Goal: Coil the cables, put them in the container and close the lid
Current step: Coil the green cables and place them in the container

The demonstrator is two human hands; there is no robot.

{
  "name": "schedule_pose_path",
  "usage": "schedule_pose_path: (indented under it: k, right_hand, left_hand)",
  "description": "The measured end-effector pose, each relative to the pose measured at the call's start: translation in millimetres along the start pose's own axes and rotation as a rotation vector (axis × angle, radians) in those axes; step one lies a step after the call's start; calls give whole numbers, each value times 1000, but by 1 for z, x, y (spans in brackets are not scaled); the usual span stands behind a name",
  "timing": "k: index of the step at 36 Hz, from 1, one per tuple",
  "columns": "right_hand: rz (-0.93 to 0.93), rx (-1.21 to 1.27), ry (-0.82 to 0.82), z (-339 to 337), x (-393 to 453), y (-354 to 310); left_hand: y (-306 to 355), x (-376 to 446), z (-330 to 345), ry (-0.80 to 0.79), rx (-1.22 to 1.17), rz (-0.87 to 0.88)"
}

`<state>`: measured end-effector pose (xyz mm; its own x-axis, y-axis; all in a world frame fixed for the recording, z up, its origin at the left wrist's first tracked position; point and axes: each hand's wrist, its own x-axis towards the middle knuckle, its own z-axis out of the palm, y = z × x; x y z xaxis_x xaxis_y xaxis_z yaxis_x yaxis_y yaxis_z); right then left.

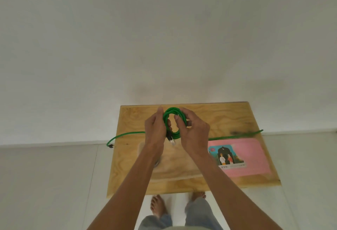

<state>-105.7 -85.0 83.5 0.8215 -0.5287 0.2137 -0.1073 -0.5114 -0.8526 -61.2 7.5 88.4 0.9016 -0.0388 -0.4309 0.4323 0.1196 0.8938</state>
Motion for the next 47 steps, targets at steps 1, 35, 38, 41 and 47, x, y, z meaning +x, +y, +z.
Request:
schedule_pose_path:
  k: [1, 35, 38, 41, 47]
  right_hand:
    - [17, -4, -9, 0, -2, 2]
    - [256, 376, -436, -43, 43, 24]
    - [263, 324, -455, -44, 41, 22]
    - [204, 136, -517, -37, 34, 19]
    - [110, 23, -266, -11, 6, 3]
  left_hand:
    - [-4, -1, 1, 5, 11, -5]
    - [27, 15, -7, -34, 58, 56]
    - [25, 16, -6, -2, 70, 77]
    - [24, 18, -5, 57, 75, 96]
    - [15, 19, 1, 163, 12, 89]
